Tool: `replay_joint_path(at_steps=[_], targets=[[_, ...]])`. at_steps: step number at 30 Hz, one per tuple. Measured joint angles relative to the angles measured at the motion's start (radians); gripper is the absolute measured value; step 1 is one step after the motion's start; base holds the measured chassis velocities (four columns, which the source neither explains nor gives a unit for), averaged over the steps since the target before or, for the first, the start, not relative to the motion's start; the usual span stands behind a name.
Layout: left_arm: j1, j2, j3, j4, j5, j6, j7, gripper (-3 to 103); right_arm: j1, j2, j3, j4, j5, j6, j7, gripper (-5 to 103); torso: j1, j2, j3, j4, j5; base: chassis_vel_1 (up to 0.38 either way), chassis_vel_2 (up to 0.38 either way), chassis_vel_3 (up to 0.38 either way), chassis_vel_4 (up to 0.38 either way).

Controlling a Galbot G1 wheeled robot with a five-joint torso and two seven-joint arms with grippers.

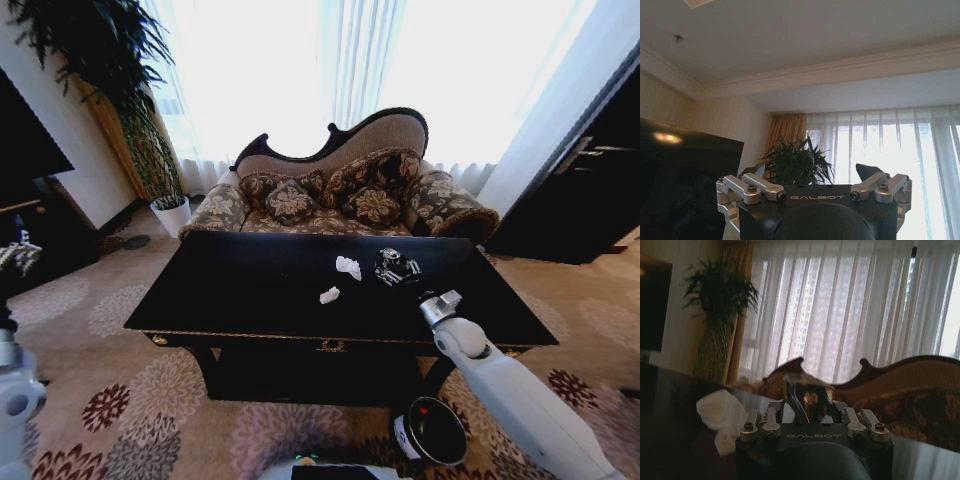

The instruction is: Move to the front of the table and place the trash on the table into the trash bin.

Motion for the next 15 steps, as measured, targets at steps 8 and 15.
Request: replay_joint_path(at_steps=[8,15], targets=[[-0.002,-0.014,0.008,-0.012,0.0,0.0,0.0,100,-0.087,-0.064,0.094,0.085,0.011,-0.11,0.008,24,0.0,0.0,0.0,-0.0004,-0.0007,0.0,0.0,0.0,0.0],[-0.001,-0.017,0.007,-0.014,0.0,-0.005,0.0,100,-0.148,-0.088,0.152,0.118,0.052,-0.117,-0.007,2,0.0,0.0,0.0,-0.0005,-0.001,0.0,0.0,0.0,0.0]])
